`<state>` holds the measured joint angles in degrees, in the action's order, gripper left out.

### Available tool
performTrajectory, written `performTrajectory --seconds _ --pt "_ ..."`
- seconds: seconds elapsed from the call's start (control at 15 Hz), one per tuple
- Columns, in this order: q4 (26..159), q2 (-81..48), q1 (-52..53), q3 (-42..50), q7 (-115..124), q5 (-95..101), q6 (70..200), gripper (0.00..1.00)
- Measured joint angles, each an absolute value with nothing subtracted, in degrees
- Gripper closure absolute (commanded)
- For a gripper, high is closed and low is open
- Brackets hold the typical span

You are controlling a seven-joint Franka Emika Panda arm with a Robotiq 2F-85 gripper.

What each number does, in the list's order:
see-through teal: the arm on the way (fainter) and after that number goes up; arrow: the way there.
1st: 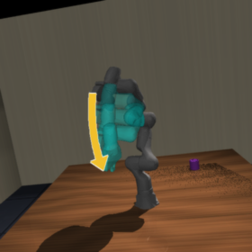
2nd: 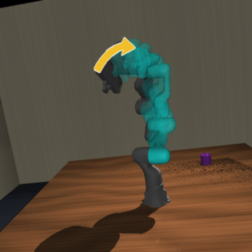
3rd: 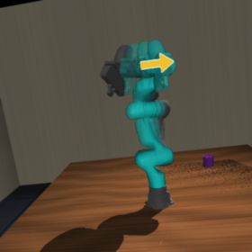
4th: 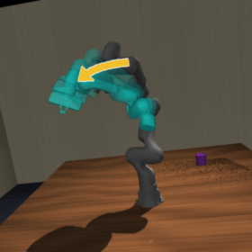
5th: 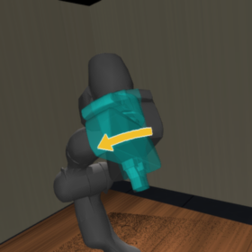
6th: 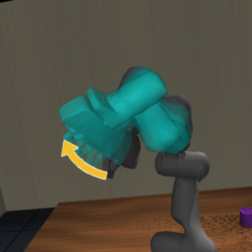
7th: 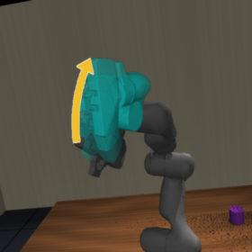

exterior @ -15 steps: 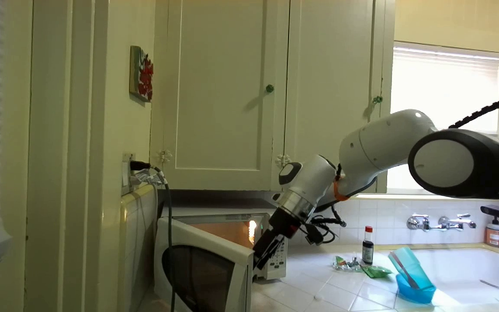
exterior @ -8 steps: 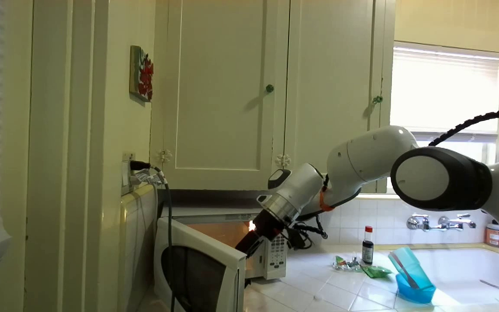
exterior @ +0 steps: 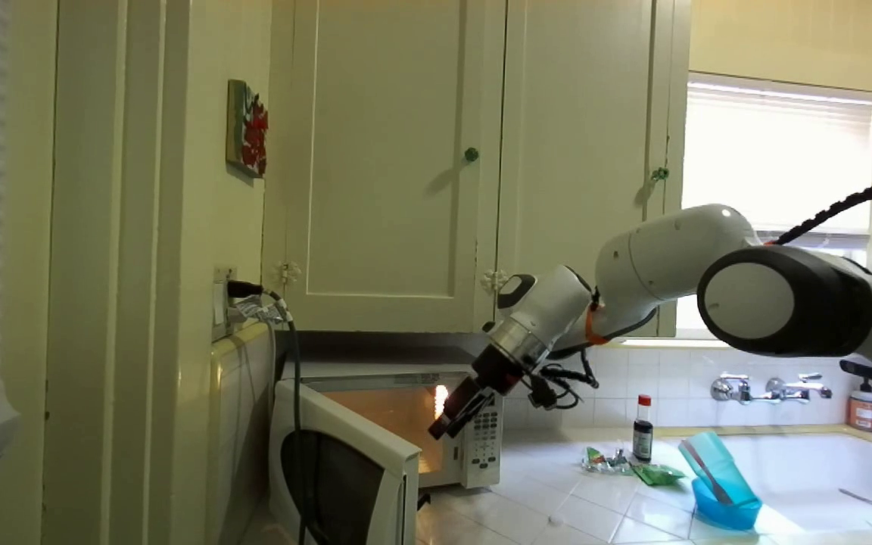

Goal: Open the microwave

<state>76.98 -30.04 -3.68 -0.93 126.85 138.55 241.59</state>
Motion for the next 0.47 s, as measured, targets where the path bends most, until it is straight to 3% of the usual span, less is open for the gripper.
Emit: performTrajectory --seconds 0.47 --pt "86.9 -21.1 3.6 19.3 131.0 144.1 241.5 0.0"
